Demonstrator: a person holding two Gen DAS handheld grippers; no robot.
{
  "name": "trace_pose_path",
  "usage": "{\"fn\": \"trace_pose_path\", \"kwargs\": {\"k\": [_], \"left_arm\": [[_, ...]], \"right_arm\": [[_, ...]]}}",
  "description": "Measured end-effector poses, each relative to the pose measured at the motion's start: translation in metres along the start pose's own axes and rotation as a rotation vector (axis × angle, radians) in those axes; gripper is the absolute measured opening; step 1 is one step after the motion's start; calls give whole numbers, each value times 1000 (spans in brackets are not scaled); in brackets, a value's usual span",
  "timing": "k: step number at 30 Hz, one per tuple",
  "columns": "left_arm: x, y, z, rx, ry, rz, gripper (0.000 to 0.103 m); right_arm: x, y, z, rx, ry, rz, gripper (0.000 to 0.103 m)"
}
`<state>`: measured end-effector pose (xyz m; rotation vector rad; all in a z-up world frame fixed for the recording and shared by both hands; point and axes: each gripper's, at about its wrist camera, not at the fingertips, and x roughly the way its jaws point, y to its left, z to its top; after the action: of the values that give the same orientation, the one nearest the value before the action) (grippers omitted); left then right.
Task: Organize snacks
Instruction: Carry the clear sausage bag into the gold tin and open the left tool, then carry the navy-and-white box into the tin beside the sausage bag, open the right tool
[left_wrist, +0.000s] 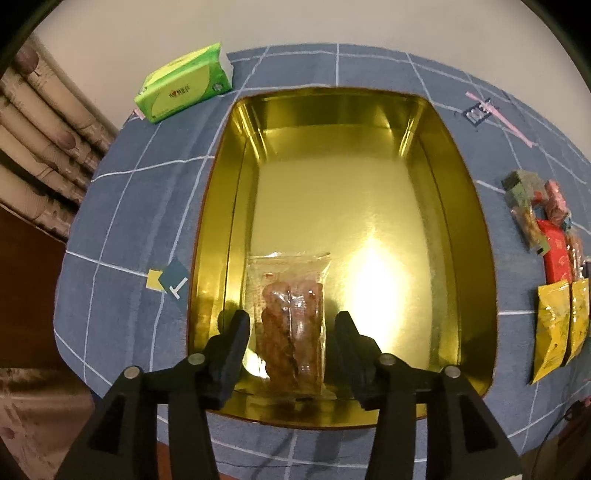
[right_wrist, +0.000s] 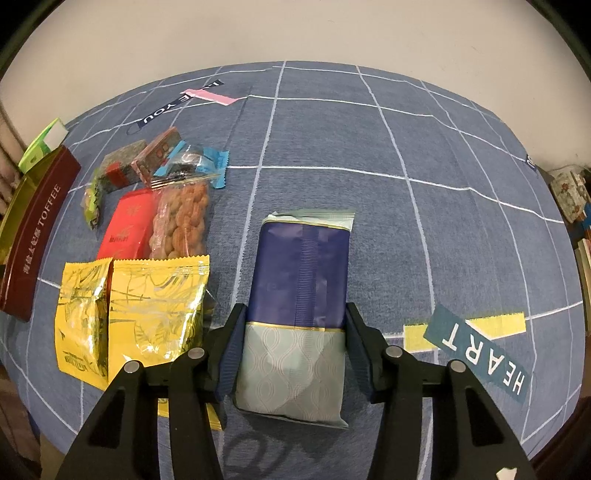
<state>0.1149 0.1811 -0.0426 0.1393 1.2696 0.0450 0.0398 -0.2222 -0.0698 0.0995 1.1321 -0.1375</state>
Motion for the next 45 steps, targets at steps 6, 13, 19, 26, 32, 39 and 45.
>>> {"fn": "trace_pose_path", "kwargs": {"k": [6, 13, 19, 26, 32, 39, 45], "left_arm": [[-20, 0, -2, -32, -63, -13, 49], [-48, 19, -8, -120, -176, 25, 49], [-56, 38, -16, -161, -208, 74, 49], [-54, 65, -32, -236, -203, 122, 49], [-46, 102, -49, -369, -171, 128, 50], [-43, 118, -63, -438, -154, 145, 50], [-39, 128, -67, -484, -136, 147, 50]], "right_arm": [[1, -3, 2, 39, -1, -18, 47], [-26, -10, 15, 94, -78, -41, 47], [-60, 27, 34, 72, -142, 6, 47], [-77, 117, 43, -39, -140, 158, 47], [-78, 197, 42, -160, -123, 246, 47], [-64, 271, 40, -234, -99, 300, 47], [-50, 299, 39, -269, -74, 305, 47]]}}
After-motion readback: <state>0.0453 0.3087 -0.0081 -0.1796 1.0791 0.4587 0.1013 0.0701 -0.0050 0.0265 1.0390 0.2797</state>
